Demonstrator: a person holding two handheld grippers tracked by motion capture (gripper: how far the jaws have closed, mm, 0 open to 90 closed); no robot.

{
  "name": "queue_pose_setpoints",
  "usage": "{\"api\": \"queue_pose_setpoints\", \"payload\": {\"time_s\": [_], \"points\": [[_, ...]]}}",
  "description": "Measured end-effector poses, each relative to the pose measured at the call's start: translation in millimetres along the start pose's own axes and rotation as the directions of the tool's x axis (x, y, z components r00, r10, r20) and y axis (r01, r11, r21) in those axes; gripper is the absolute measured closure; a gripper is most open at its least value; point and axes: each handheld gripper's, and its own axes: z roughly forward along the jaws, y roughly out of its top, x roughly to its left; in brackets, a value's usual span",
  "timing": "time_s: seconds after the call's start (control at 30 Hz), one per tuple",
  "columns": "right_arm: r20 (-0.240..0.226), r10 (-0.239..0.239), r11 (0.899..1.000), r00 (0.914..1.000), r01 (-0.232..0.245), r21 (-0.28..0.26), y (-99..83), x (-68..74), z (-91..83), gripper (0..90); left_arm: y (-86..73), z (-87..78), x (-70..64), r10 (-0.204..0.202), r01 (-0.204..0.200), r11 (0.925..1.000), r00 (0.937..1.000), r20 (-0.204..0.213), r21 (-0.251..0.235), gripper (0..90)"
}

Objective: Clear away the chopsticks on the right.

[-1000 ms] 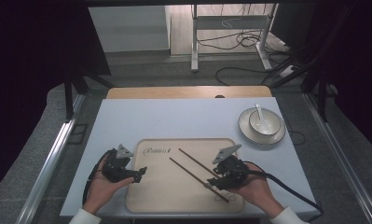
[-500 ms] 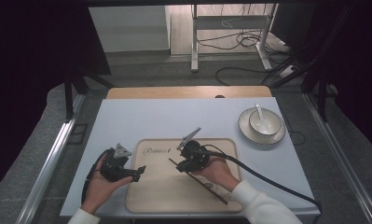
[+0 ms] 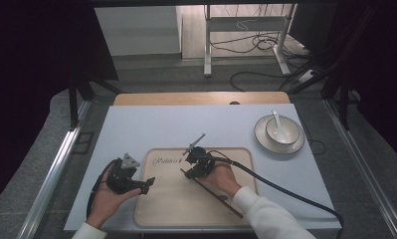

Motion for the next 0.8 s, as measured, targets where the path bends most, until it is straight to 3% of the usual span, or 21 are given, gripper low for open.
{"api": "queue_pose_setpoints", "payload": {"time_s": [0.1,0.17,0.4,0.8], "points": [[0.070,0.016,1.000,0.9974,-0.016,0.002,0.5,-9.4,-1.1,89.2,0.0,0.0,-0.2,0.001,-0.001,1.0000,1.0000,-0.001,0.000,13.8],[0.090,0.051,0.999,0.9947,-0.051,-0.012,0.5,-18.4,-3.4,89.2,-0.1,-0.1,-0.2,0.002,-0.002,1.0000,1.0000,-0.001,0.000,13.8],[0.156,0.103,0.995,0.9823,-0.101,-0.024,-5.6,-40.4,-14.3,89.2,-1.3,-0.4,0.7,0.006,-0.006,1.0000,1.0000,-0.002,0.004,13.9],[0.278,0.195,0.981,0.9405,-0.191,-0.039,-38.6,-73.5,-44.9,89.3,-1.9,-0.4,1.4,0.005,-0.005,1.0000,1.0000,-0.003,0.008,13.9]]}}
